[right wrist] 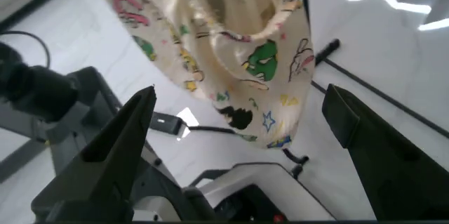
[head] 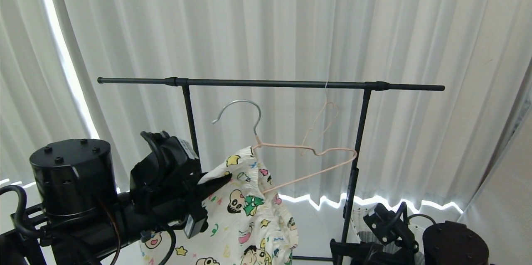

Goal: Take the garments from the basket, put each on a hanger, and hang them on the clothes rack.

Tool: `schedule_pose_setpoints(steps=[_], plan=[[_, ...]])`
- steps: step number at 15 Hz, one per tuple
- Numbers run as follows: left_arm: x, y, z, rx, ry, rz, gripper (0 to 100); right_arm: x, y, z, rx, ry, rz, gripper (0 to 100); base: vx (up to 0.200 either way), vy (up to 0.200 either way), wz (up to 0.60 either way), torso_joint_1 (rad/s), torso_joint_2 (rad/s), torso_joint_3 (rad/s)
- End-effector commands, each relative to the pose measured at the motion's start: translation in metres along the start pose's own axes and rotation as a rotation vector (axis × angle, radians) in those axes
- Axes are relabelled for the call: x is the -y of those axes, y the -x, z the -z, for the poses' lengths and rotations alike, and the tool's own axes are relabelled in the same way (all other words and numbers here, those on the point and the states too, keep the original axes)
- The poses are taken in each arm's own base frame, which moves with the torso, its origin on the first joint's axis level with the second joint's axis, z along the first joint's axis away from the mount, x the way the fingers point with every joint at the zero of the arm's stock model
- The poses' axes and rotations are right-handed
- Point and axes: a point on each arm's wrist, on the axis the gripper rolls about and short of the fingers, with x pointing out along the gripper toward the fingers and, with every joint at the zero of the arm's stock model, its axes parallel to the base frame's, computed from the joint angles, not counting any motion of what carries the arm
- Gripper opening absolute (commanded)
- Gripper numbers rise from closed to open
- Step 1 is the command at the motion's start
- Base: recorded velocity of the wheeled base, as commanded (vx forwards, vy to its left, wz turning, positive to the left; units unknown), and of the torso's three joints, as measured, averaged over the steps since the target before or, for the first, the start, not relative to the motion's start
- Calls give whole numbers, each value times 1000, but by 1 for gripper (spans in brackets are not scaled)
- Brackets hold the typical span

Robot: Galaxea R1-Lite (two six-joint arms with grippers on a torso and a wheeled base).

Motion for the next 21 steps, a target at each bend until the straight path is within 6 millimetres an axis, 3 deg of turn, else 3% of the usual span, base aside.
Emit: schedule_pose_setpoints(steps=[1, 4, 6, 11, 13, 16, 19, 21], plan=[[1, -1, 1, -5, 2, 4, 0, 3, 9, -14, 18, -15, 36, 100, 0, 0, 0, 0, 0, 0], [3, -1, 6, -22, 7, 14, 0, -4, 17, -48, -11, -41, 67, 100, 0, 0, 0, 0, 0, 0], [3, -2, 7, -28, 14, 18, 0, -9, 15, -60, -43, -46, 30, 100, 0, 0, 0, 0, 0, 0], [2, -2, 4, -16, 28, 13, 0, -2, -26, -60, -15, -62, 4, 100, 0, 0, 0, 0, 0, 0], [-2, -7, -11, 38, 9, 6, 0, 1, -42, -58, 3, -91, -12, 100, 0, 0, 0, 0, 0, 0], [-5, -10, -25, 86, -9, 2, 0, 5, -51, -60, 15, -106, 16, 100, 0, 0, 0, 0, 0, 0], [-4, -12, -35, 122, -22, 7, 0, 33, -55, -66, 60, -157, 128, 100, 0, 0, 0, 0, 0, 0], [-5, -13, -39, 130, -26, -5, 0, 39, -53, -68, 71, -165, 147, 100, 0, 0, 0, 0, 0, 0]])
